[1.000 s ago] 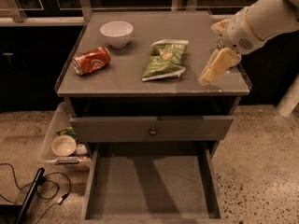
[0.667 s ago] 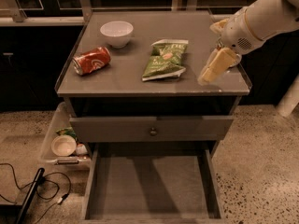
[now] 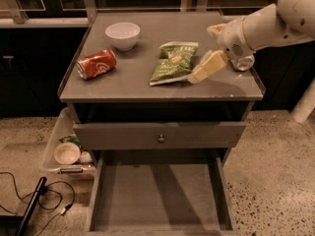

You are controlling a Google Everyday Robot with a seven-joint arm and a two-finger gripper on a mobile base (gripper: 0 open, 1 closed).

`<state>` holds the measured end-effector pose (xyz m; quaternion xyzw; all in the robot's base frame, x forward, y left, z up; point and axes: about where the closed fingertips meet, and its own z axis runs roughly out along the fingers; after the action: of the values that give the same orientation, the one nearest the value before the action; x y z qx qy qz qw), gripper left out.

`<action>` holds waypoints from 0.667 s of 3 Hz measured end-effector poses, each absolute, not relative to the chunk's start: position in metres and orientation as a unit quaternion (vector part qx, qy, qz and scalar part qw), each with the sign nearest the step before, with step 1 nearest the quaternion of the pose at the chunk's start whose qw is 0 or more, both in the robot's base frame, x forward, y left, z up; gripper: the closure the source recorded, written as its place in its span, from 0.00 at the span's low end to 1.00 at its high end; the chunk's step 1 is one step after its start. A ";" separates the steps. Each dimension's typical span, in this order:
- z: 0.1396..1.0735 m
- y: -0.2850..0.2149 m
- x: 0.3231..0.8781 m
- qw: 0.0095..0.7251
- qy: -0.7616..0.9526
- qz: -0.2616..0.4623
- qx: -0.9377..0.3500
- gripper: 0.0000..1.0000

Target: Place green jalapeno chip bag into middle drawer

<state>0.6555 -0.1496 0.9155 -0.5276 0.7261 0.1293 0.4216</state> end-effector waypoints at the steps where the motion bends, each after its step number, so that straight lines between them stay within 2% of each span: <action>1: 0.913 -0.135 0.680 0.454 0.711 0.168 -0.510 0.00; 2: 0.901 -0.120 0.701 0.454 0.705 0.198 -0.508 0.00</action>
Offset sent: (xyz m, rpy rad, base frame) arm 0.0684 0.0429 -0.0251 0.2100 0.0413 0.0717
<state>0.7006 -0.1199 0.9014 -0.5077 0.7048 0.1977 0.4543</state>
